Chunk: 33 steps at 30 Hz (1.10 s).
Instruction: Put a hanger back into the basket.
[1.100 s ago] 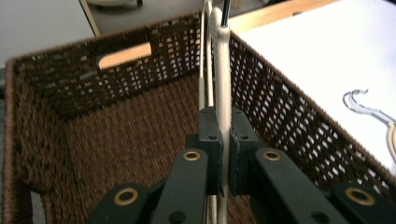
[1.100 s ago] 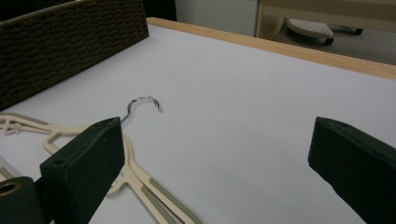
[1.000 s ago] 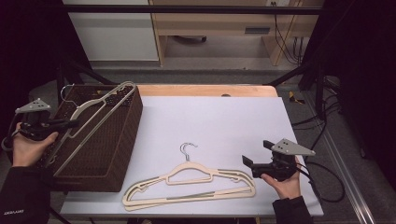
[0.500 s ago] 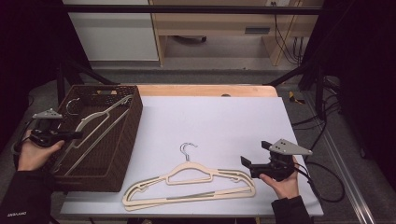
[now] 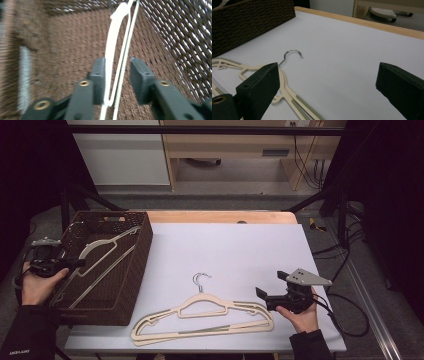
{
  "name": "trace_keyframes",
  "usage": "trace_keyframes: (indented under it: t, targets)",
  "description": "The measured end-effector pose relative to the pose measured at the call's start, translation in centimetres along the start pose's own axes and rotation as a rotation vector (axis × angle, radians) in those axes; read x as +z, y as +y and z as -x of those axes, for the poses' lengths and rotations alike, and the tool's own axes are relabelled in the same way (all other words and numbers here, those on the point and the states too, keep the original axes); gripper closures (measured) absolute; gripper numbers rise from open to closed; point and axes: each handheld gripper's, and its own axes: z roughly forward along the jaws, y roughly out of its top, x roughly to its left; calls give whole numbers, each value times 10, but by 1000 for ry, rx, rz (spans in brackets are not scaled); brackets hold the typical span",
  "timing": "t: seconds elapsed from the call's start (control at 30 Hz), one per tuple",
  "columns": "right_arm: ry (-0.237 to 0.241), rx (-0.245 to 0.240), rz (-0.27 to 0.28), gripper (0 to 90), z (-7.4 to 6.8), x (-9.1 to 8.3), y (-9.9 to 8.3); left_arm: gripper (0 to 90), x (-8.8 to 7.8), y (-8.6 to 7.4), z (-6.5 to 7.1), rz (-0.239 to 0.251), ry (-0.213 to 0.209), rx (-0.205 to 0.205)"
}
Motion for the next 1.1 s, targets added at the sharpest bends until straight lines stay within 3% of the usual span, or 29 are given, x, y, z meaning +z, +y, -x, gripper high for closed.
trace_keyframes:
  t: [0.13, 0.23, 0.37, 0.5, 0.63, 0.73, 0.87, 1.1]
  targets:
    - [10, -7, -16, 62, -1, 3, 0, 505, -17, 1, 9, 92, -10, -3]
    - [22, -15, -27, 68, -3, 5, 1, 427, -26, 4, 23, 155, -51, 10]
    - [36, -28, -35, 76, -5, 7, 1, 338, -30, 6, 49, 248, -137, 32]
    - [47, -38, -46, 90, -7, 9, 1, 256, -31, 5, 77, 297, -216, 88]
    - [68, -56, -64, 97, -9, 11, 1, 188, -31, 0, 109, 356, -321, 100]
    - [90, -71, -82, 103, -10, 14, -1, 153, -28, -3, 132, 360, -340, 161]
    - [108, -94, -114, 110, -12, 17, -3, 123, -22, -9, 161, 354, -386, 203]
    - [148, -126, -169, 144, -17, 26, -8, 112, -18, -17, 192, 340, -427, 249]
